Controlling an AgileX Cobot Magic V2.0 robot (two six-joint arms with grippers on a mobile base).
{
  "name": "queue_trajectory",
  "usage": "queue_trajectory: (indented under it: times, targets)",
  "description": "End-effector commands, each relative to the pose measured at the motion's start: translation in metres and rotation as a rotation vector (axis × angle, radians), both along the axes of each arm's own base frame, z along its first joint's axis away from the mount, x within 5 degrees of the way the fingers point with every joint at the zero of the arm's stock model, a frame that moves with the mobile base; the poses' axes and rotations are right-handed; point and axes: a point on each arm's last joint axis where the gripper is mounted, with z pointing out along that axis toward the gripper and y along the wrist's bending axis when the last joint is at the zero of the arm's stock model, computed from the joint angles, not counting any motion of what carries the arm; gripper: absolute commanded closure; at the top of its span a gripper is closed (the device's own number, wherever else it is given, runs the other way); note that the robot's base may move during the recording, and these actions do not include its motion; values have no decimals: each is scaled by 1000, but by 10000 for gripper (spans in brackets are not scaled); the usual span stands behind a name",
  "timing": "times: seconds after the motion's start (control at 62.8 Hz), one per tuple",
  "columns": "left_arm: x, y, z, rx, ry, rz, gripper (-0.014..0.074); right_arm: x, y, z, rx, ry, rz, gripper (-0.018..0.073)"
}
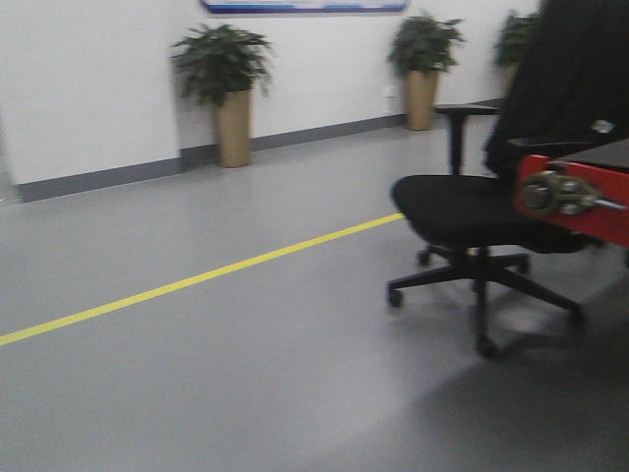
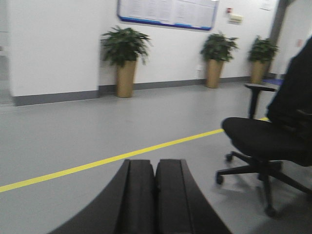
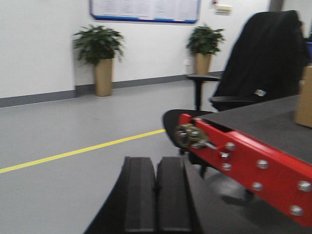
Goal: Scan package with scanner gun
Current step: 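Turn the base and approach the red table with box and scanner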
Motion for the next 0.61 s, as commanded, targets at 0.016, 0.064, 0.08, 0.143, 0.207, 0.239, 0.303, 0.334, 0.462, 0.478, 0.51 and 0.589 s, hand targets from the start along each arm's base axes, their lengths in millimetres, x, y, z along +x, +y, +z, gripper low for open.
queue_trajectory:
  times: [0.016, 0.064, 0.08, 0.143, 0.207, 0.239, 0.303, 0.334, 0.462, 0.478, 0.51, 0.589]
  targets:
    - [0, 0, 2, 0, -18, 5, 707, 0, 0, 2, -4, -23, -7, 721]
    - [0, 0, 2, 0, -18, 5, 707, 0, 0, 2, -4, -23, -7, 721]
    - [0, 0, 2, 0, -18, 5, 707, 0, 0, 2, -4, -23, -7, 721]
    - [0, 0, 2, 0, -18, 5, 707, 0, 0, 2, -4, -23, -7, 721]
    - [0, 0, 2, 0, -18, 5, 707, 0, 0, 2, -4, -23, -7, 721]
    - [0, 0, 2, 0, -18, 5, 707, 0, 0, 2, -4, -23, -7, 721]
    - [0, 0, 2, 0, -18, 5, 707, 0, 0, 2, -4, -23, -7, 721]
    - [0, 0, 2, 0, -18, 5, 707, 0, 0, 2, -4, -23, -7, 721]
    - [0, 0, 2, 0, -18, 5, 707, 0, 0, 2, -4, -23, -7, 721]
    - [0, 0, 2, 0, -18, 5, 707, 0, 0, 2, -4, -23, -7, 721]
    - [0, 0, 2, 0, -18, 5, 707, 0, 0, 2, -4, -23, -7, 721]
    - [0, 0, 2, 0, -18, 5, 707, 0, 0, 2, -4, -23, -7, 721]
